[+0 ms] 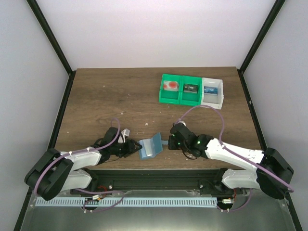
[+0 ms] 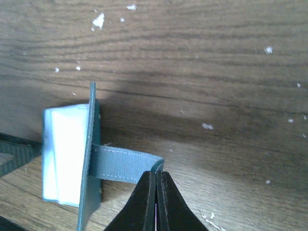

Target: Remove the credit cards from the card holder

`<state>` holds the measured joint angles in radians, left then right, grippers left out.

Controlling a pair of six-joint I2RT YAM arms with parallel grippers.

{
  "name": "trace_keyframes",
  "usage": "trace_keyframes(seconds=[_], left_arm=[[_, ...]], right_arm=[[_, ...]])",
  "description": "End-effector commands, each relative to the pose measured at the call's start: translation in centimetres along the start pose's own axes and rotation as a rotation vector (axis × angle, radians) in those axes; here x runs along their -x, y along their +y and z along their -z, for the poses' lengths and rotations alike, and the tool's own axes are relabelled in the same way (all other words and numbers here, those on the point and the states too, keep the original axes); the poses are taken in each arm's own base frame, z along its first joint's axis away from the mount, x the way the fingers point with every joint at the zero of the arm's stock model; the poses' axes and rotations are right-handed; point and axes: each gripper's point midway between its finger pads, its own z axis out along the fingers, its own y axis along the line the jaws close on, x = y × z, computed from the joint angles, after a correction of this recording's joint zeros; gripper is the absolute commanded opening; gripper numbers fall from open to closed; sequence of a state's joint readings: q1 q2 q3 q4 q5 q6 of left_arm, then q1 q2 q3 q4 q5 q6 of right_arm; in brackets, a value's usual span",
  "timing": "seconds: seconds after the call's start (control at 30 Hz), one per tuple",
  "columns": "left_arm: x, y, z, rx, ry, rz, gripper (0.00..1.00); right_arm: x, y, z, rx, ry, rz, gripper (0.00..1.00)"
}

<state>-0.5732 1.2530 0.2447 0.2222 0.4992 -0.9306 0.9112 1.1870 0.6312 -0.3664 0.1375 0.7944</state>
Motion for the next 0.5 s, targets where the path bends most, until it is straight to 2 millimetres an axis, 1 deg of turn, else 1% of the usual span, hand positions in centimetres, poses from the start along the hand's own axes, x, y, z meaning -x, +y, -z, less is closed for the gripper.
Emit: trace_keyframes(seconds=[0.0, 0.27, 0.33, 0.47], left_arm=[[-0.2, 0.5, -0.2, 0.009, 0.003, -0.010, 0.45], [-0.4, 0.5, -0.6, 0.000, 0.021, -0.003, 0.44], [-0.4, 0.3, -0.7, -0.010, 0.025, -0.001, 0.44], [-0.4, -0.2, -0.8, -0.039, 0.030, 0.004, 0.44]], right_arm=[[-0.3, -1.8, -0.5, -0.074, -0.011, -0.044, 0.00], [-1.6, -2.9, -1.4, -0.100, 0.010, -0.065, 0.01], [-2.2, -3.3, -1.7, -0.107, 0.026, -0.072, 0.00], [-2.8, -3.6, -1.9, -0.103, 0.035, -0.079, 0.00]])
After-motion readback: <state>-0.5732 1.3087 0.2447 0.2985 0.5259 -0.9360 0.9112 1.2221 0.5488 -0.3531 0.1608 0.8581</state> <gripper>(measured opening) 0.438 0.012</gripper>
